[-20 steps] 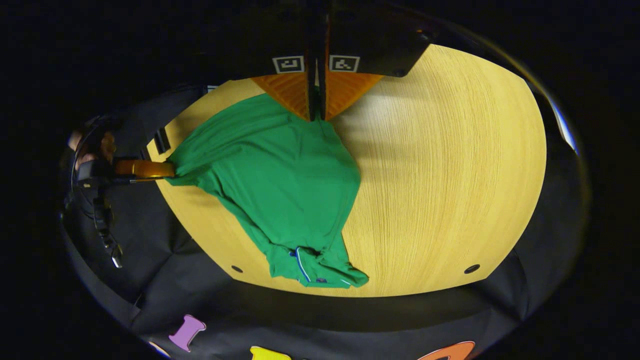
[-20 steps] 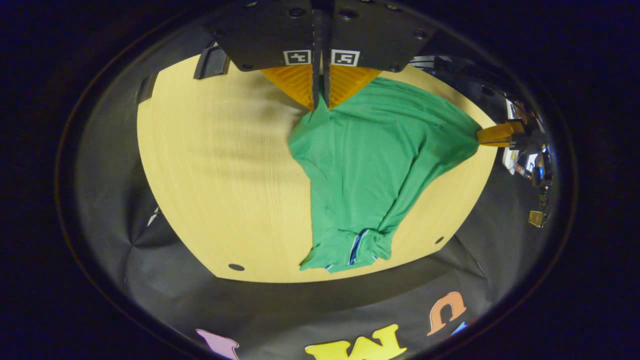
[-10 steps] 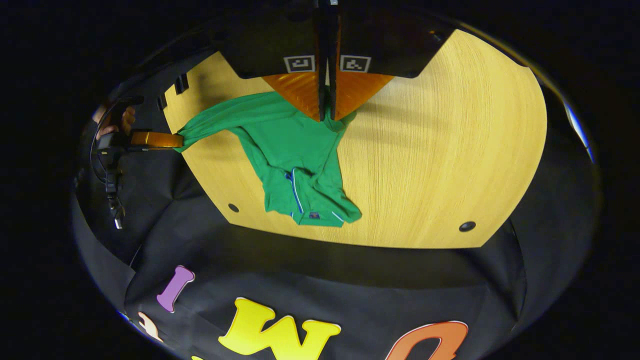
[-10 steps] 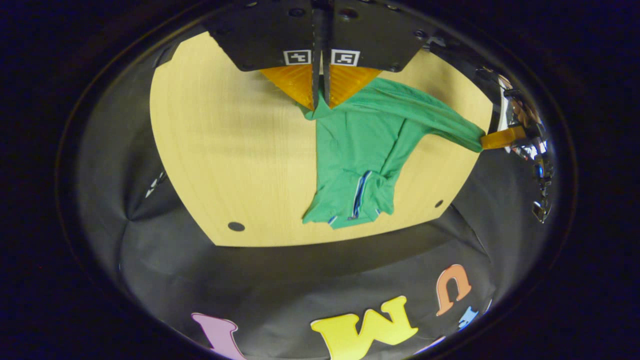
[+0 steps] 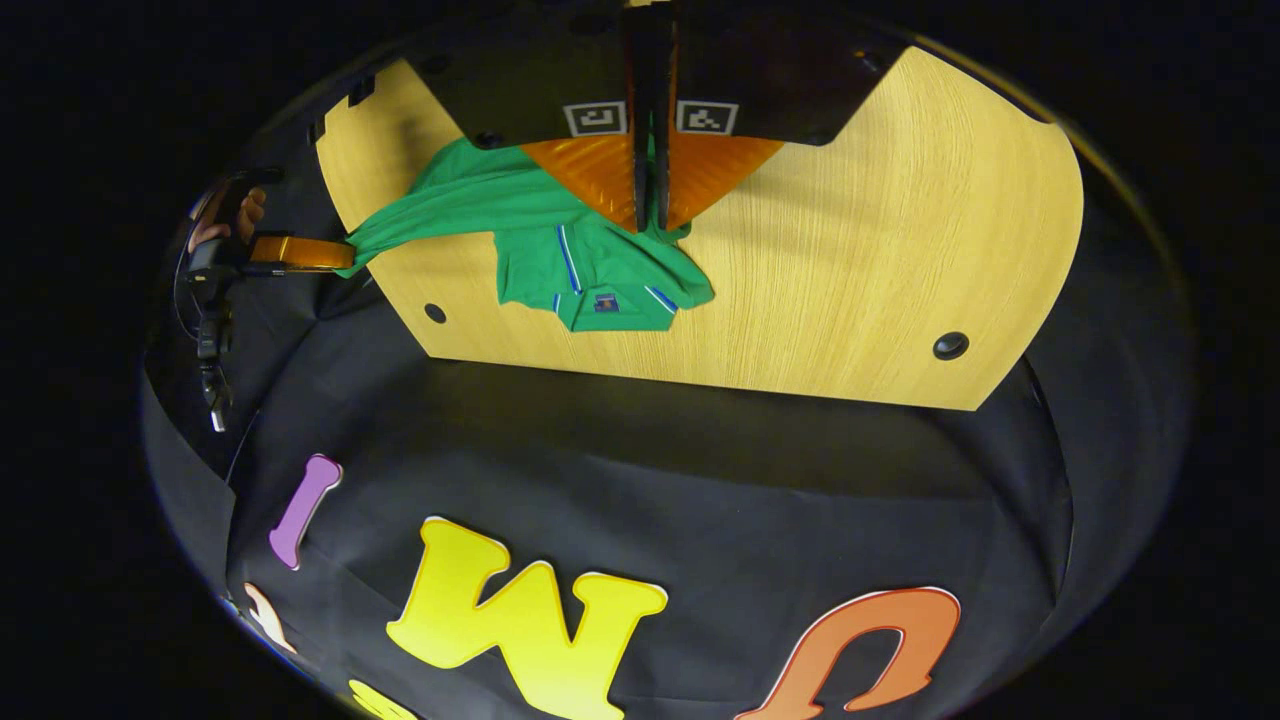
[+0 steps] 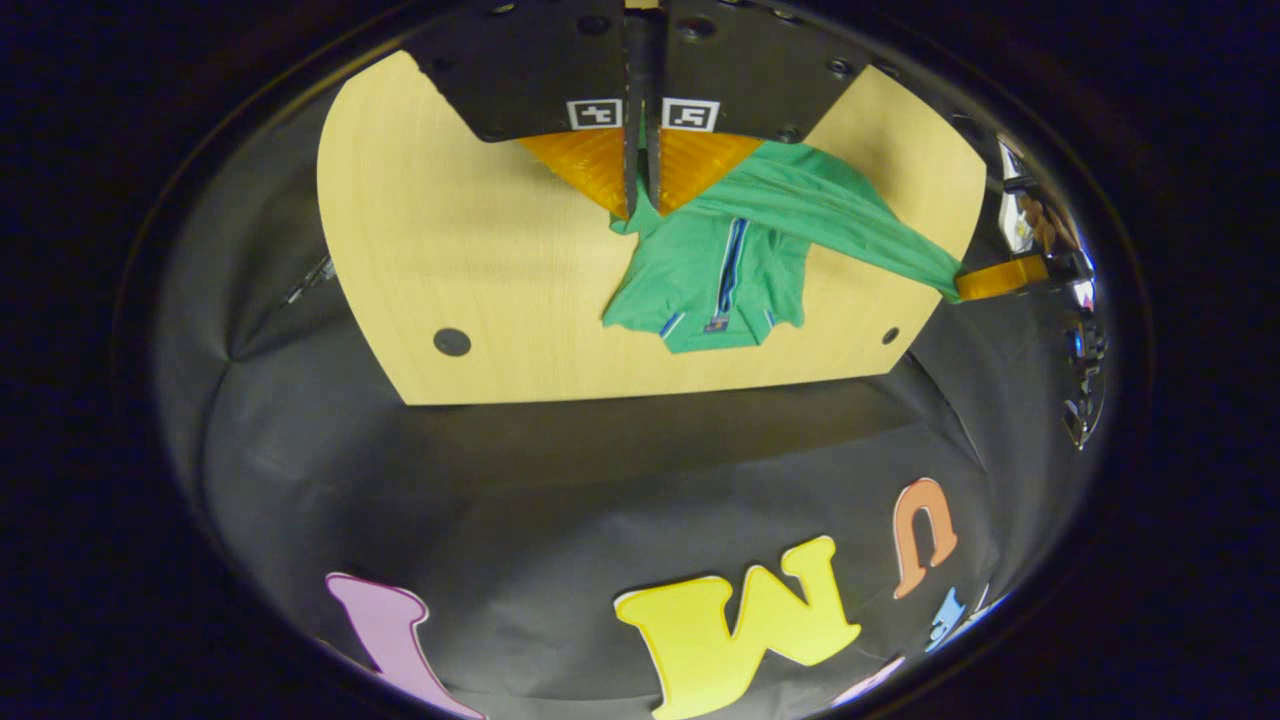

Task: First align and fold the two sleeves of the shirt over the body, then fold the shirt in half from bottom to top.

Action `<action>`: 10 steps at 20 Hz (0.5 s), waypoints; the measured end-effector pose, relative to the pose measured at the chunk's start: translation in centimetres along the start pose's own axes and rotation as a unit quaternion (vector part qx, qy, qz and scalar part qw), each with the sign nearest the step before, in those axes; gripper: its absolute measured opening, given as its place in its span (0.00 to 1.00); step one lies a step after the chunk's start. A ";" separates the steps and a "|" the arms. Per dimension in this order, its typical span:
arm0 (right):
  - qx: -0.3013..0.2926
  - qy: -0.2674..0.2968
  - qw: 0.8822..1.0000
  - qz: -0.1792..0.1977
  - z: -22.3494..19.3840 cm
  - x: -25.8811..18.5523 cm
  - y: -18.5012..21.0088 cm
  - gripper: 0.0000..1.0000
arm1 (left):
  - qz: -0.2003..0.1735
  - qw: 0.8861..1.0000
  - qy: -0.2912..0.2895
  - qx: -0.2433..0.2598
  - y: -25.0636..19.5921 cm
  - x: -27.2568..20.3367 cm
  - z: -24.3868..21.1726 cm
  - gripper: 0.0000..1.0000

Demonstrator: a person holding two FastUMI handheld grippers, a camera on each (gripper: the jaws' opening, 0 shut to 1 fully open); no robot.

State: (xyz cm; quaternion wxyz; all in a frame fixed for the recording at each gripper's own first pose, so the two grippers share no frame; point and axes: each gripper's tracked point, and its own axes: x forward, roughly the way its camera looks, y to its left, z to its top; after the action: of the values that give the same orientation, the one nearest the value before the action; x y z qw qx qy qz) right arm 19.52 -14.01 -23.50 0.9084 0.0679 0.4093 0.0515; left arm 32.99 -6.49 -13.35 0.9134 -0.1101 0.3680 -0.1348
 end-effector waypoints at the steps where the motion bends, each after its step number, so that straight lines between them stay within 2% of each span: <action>1: -0.001 -0.004 1.000 0.000 1.1 1.1 -0.2 0.00 | 0.000 1.000 -0.001 -0.003 0.2 1.1 0.7 0.06; 6: -0.001 -0.019 1.000 0.002 7.5 7.0 -0.6 0.00 | 0.014 1.000 -0.003 -0.007 2.3 7.4 3.9 0.06; 10: -0.015 -0.019 1.000 -0.002 9.8 12.0 -1.2 0.00 | 0.025 1.000 0.002 0.005 3.7 12.6 4.4 0.06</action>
State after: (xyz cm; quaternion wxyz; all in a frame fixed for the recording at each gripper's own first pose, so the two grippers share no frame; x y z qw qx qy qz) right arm 34.82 -14.19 -26.10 0.9171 0.0542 0.3911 0.0541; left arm 45.42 -6.72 -19.40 0.9162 -0.0963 0.3717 -0.1143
